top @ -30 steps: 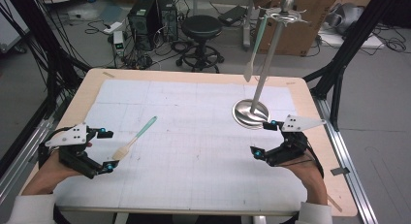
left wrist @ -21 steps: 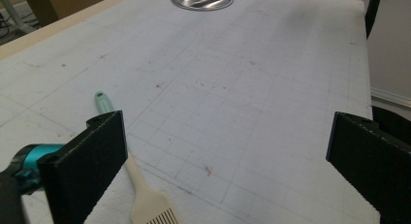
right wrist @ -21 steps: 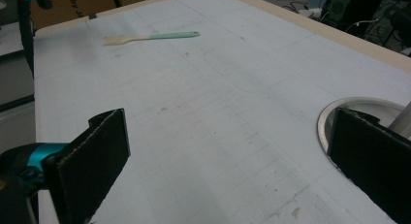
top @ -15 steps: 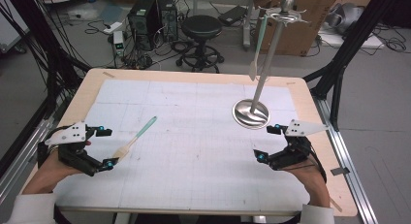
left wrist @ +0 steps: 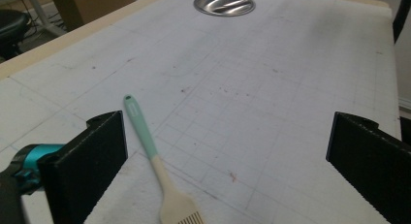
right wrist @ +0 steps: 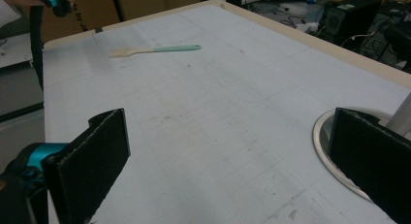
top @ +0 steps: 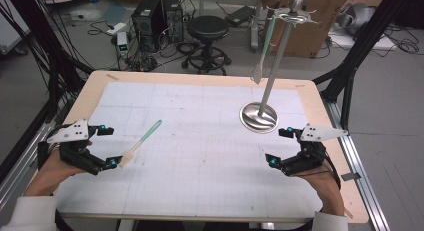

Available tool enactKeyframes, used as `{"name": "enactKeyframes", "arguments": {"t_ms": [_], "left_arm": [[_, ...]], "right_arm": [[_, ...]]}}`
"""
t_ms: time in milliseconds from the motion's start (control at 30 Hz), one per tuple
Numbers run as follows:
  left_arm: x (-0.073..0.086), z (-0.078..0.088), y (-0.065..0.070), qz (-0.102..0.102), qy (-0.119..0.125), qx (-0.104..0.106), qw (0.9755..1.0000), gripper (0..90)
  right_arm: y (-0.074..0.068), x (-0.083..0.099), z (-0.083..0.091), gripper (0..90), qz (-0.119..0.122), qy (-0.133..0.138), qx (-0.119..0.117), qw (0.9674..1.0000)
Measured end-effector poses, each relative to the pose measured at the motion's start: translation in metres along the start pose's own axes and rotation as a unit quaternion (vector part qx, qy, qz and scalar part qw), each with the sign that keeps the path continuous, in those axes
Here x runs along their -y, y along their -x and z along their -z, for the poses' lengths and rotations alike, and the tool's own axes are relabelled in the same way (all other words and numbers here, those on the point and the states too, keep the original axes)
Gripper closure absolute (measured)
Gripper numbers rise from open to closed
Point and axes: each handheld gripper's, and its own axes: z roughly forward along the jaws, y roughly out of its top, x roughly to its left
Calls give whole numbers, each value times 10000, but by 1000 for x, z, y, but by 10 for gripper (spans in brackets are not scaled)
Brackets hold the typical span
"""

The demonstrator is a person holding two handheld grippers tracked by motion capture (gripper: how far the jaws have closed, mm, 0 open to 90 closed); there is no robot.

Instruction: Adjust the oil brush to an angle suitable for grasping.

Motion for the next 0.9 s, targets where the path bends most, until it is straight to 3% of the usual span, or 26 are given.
{"name": "enactKeyframes", "arguments": {"t_ms": [367, 667, 900], "left_arm": [[-29, -2, -18, -178, -267, -209, 9993, 28], [-50, -15, -26, -394, -615, -103, 9973, 129], [-55, -25, -35, -407, -821, 22, 9958, 261]], "right_arm": [[-1, 2, 3, 2, -9, -4, 11, 10000], [-1, 3, 4, 2, -42, -16, 13, 10000], [0, 3, 3, 2, -14, -7, 13, 10000]]}}
